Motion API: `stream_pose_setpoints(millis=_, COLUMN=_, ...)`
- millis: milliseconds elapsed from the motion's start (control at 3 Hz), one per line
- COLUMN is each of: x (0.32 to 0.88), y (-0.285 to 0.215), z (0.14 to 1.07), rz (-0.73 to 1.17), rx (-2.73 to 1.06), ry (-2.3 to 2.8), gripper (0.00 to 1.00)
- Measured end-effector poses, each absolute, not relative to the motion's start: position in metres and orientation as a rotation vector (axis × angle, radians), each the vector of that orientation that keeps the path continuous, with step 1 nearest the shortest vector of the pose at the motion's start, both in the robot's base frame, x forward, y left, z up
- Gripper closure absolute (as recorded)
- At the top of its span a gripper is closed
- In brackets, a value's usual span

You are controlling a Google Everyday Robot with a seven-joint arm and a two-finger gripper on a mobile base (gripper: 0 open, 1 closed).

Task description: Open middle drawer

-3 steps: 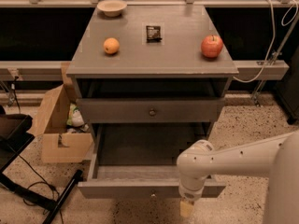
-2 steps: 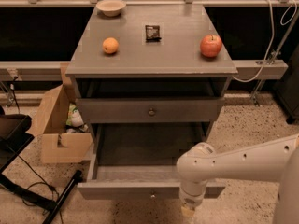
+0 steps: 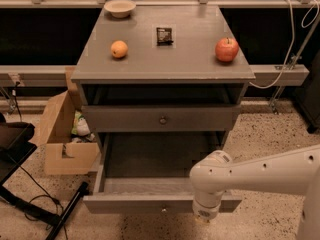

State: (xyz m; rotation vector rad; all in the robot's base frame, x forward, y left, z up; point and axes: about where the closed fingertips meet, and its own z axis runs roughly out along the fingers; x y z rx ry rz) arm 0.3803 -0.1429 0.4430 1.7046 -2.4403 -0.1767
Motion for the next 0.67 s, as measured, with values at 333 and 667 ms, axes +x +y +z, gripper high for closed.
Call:
stream_pose_setpoints(millis=333, x=0.380, y=-0.143, z=0.443, rz=-0.177, rx=1.705, ry=-2.440, gripper=1.00)
stream_pose_setpoints(millis=667, x=0.388, y=-0.150, z=0.510, rz=-0.086, rx=1.780, ry=-2.428, gripper=1.00)
